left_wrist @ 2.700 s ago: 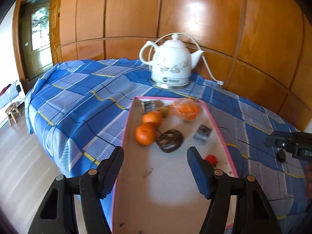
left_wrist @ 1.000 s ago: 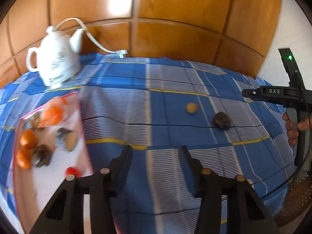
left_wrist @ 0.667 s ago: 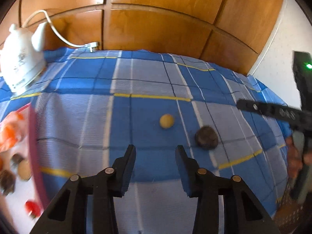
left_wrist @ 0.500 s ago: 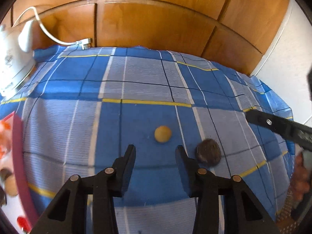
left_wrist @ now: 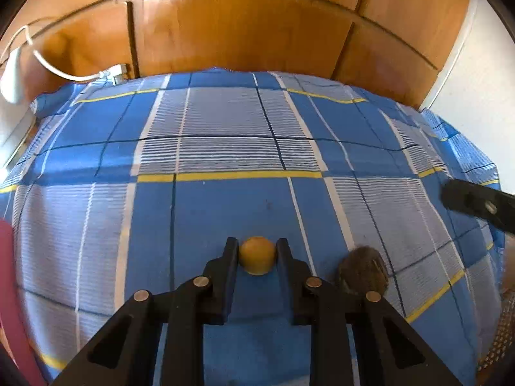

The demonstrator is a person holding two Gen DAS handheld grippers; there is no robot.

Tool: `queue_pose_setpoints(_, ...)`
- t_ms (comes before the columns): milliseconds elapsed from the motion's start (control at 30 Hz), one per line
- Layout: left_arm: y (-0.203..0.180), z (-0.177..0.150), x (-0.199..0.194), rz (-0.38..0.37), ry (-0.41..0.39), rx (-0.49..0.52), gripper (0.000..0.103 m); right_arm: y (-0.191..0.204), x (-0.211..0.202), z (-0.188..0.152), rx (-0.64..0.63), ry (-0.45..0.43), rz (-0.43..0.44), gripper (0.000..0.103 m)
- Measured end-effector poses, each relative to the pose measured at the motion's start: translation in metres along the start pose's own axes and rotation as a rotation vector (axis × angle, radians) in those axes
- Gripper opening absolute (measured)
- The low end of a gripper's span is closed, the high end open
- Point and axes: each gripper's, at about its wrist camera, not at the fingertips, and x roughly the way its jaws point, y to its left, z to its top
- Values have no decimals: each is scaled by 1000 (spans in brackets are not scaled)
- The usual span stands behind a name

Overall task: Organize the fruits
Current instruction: 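Grasp the small tan fruit with left tool while right tool grasps a dark brown piece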

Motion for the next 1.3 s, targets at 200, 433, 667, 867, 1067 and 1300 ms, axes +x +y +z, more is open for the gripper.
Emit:
queue_pose_setpoints(200,1,-41,-42,38,-60,26,24,1,5,-3,-5,18,8,45)
queue_pose_setpoints(433,15,-90,-67,101,-92,1,24,13,18,-10,-31,75,115,45)
queue_pose_setpoints(667,20,-112,-65,93,-153,5,24,41,28,-19,-147,101,172,52)
queue_pose_setpoints(867,22,-116,-65,76,-181,3,24,57,41,-29,-260,125,130,64)
queue_pose_setpoints(1067,22,-119,-67,70,-195,-2,24,59,54,-33,-295,160,90,65)
queue_pose_setpoints(1300,22,-121,-68,68,-202,-2,24,63,68,-38,-337,185,53,65)
